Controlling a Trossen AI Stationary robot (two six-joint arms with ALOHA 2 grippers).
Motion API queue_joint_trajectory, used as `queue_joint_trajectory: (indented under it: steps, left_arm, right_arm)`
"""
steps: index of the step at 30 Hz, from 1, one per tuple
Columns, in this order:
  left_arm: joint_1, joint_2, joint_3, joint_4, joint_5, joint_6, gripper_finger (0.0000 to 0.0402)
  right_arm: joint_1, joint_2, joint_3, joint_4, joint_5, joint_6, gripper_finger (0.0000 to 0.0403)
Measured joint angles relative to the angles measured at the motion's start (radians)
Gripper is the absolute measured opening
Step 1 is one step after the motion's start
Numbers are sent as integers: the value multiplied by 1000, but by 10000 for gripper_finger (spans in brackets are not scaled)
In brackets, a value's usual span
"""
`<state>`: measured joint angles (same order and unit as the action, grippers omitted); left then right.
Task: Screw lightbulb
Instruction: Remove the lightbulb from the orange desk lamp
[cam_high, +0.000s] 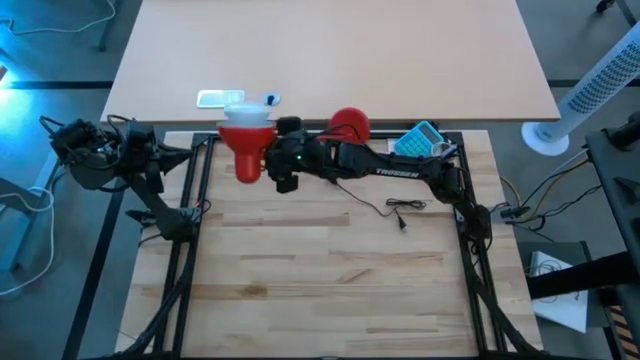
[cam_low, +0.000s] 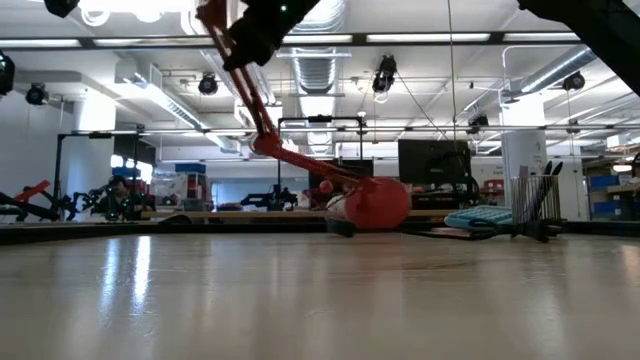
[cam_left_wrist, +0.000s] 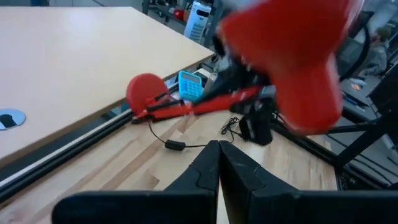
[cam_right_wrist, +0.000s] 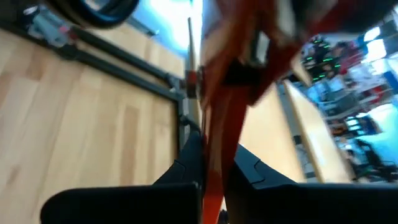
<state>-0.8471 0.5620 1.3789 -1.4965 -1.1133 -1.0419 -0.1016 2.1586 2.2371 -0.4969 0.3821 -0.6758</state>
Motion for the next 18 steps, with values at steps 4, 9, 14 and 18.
queue_joint_trajectory:
  steps: [4,9,14,18]
  left_arm:
    - [0,18,-6,9,48,-21,0]
    - [0,50,-59,-65,199,-178,0]
    - [0,47,-194,-36,377,-315,13]
    - [0,45,-309,51,453,-319,28]
  right_arm:
    - [4,0,-62,-3,-22,48,14]
    - [0,0,-172,14,-30,77,14]
    - [-6,4,-301,79,14,65,14]
    - [-10,4,-380,109,67,98,14]
